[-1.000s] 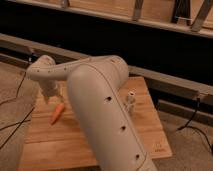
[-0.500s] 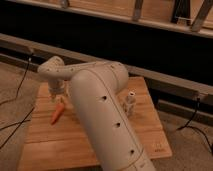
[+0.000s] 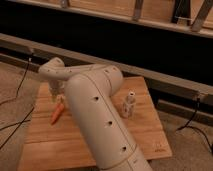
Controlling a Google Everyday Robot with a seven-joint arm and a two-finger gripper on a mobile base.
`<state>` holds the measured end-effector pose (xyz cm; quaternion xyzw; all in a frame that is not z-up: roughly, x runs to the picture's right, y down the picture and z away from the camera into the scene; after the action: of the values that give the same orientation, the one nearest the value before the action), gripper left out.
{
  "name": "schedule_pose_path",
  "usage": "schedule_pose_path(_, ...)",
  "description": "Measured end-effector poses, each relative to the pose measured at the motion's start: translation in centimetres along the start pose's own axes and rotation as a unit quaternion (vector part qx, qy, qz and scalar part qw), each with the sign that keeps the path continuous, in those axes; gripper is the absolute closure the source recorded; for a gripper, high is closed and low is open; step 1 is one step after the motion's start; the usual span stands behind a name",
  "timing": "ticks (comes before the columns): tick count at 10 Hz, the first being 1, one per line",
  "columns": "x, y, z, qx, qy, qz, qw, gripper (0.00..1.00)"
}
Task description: Drag the pepper across the table
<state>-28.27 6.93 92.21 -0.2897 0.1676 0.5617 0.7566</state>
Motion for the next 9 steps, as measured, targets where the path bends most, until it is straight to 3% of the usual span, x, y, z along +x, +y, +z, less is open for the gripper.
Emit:
schedule_pose_path(4,-0.8,0.1,1.2,0.005,0.004,-0.01,0.9999,0.38)
schedule_pose_path(8,-1.3,0.2,2.0,0.006,0.007,-0.016,0.9998,0.73)
schedule_pose_path(9,-1.4,0.2,2.1,0.005,0.006,-0.017,0.9998,0.87)
